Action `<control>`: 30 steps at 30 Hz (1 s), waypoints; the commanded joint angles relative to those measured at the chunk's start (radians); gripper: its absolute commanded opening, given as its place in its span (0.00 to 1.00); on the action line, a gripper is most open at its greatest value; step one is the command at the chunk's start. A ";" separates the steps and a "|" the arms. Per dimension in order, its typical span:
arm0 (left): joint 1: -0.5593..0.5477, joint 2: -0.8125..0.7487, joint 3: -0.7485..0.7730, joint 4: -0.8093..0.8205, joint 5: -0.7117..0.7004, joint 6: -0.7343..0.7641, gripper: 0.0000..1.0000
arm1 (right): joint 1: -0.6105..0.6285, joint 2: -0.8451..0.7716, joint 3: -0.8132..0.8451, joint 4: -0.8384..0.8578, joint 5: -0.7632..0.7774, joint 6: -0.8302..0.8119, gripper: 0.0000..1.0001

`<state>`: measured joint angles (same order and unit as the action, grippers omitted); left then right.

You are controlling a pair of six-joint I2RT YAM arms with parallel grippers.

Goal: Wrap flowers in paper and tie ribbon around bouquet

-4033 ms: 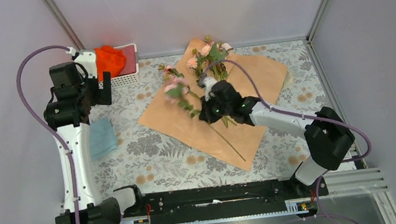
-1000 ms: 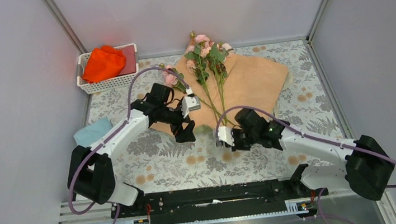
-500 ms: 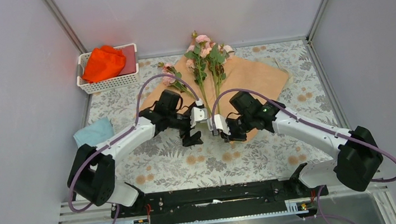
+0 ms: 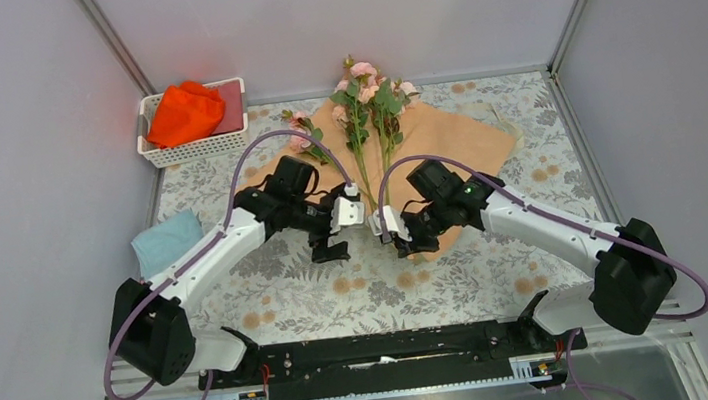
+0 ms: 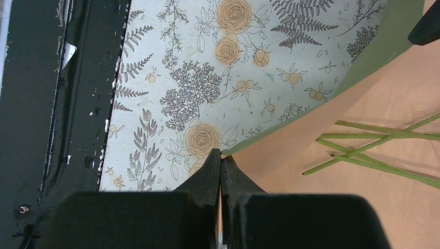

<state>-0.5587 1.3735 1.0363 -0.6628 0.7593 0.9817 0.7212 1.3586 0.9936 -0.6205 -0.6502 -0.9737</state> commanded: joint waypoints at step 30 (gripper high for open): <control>0.050 0.113 -0.211 0.417 -0.012 -0.451 0.00 | -0.045 -0.070 -0.209 0.628 -0.011 0.409 0.58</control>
<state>-0.5220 1.4601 0.8181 -0.2050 0.7601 0.5873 0.6971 1.3769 0.8249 -0.2390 -0.6781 -0.7750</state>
